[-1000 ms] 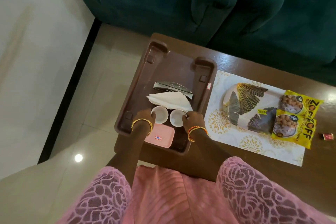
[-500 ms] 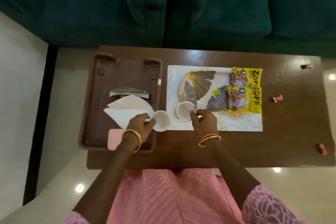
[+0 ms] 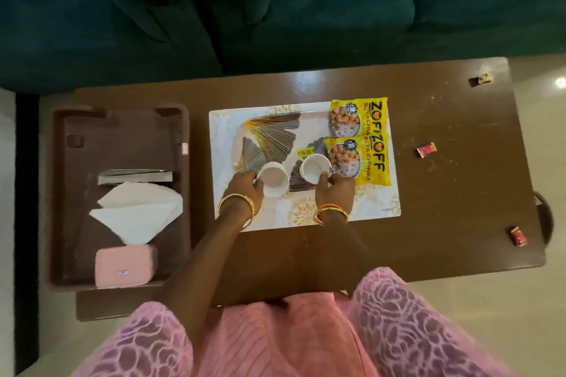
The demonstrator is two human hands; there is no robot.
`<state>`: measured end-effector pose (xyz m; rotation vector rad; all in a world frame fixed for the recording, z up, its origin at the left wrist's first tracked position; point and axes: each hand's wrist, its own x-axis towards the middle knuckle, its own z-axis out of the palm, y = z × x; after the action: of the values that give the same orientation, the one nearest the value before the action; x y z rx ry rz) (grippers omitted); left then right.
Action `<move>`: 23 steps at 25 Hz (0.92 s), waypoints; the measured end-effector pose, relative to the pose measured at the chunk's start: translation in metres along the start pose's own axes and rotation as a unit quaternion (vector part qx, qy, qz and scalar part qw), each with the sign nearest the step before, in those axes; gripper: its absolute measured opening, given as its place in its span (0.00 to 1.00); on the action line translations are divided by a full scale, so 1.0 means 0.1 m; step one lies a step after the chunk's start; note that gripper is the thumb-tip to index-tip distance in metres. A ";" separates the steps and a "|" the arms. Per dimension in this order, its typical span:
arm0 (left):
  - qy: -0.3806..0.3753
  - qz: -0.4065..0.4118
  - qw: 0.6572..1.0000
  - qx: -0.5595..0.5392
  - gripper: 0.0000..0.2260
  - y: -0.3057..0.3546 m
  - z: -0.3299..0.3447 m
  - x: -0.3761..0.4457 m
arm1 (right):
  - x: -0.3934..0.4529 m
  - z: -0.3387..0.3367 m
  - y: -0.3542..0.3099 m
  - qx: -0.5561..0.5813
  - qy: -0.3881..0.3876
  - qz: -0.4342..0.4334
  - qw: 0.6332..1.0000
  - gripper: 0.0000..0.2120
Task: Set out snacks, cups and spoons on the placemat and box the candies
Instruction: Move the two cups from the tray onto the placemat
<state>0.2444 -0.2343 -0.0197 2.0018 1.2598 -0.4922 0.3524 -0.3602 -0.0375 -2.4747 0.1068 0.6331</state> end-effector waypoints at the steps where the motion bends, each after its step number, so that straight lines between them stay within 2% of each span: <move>1: 0.005 -0.002 1.000 0.012 0.14 0.03 0.04 0.04 | 0.06 0.04 0.00 -0.003 0.006 0.021 1.000 0.17; 6: 0.001 -0.018 1.000 0.021 0.15 0.11 0.22 0.09 | 0.15 0.17 0.01 -0.006 0.004 0.084 0.996 0.19; 11: -0.006 -0.024 0.999 0.025 0.15 0.22 0.20 0.06 | 0.15 0.02 -0.02 -0.054 -0.021 0.098 0.993 0.19; 13: 0.000 -0.007 0.998 0.067 0.15 0.32 0.11 0.08 | 0.12 -0.11 -0.11 -0.033 -0.009 0.038 0.999 0.19; 15: 0.013 0.046 0.986 0.160 0.14 0.47 -0.03 0.15 | 0.08 -0.21 -0.29 0.037 -0.066 -0.095 0.993 0.20; 17: 0.021 0.109 0.962 0.250 0.15 0.65 -0.16 0.27 | 0.11 -0.23 -0.47 0.017 -0.142 -0.206 0.968 0.20; 19: 0.017 0.138 0.946 0.293 0.16 0.84 -0.29 0.41 | 0.30 -0.20 -0.64 -0.036 -0.151 -0.243 0.958 0.16; 21: 0.005 0.154 0.953 0.262 0.16 0.97 -0.36 0.57 | 0.55 -0.18 -0.76 -0.076 -0.142 -0.251 0.954 0.13; 23: -0.005 0.145 0.984 0.101 0.21 1.01 -0.35 0.66 | 0.78 -0.16 -0.82 -0.115 -0.132 -0.250 0.952 0.10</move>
<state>0.3627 -0.1955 -0.0020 2.3037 0.9185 -0.5011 0.4455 -0.2961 -0.0201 -2.4568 -0.7116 0.7702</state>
